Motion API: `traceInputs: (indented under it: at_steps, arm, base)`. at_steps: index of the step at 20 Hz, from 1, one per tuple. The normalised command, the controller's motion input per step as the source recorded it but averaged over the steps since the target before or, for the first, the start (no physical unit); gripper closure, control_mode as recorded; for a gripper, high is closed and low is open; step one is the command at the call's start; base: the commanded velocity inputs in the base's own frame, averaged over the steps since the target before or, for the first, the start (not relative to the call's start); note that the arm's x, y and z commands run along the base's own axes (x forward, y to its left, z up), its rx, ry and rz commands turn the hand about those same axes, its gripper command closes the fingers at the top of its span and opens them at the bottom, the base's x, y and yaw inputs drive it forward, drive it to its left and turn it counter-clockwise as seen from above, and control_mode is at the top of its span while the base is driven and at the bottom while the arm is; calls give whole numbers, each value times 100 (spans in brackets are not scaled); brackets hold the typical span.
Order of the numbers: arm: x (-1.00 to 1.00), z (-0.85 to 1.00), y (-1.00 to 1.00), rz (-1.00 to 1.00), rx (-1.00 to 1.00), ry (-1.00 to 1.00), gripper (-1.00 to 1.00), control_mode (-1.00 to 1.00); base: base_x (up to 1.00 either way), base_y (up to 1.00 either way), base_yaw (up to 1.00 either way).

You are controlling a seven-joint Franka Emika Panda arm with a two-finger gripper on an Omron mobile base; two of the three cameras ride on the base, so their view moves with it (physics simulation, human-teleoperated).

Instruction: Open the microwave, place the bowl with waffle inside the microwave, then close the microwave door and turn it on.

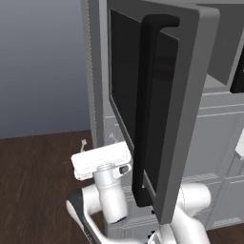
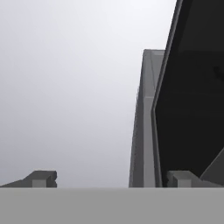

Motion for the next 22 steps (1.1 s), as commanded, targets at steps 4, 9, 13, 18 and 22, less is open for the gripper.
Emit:
traceInputs:
  at_steps: [4,9,13,18,22]
  arm:
    - [-11,2,15,-6,28,-44,-100,-100]
    - [-23,8,0,-8,33,-48,-100,-100]
    - [-5,9,-3,-10,36,-44,-100,-100]
    - [0,15,-33,-7,44,-41,-100,-100]
    - [0,0,-55,-6,49,-32,-100,-100]
  base:
    - [0,0,0]
    - [0,0,0]
    - [0,0,0]
    - [0,0,0]
    - [0,0,0]
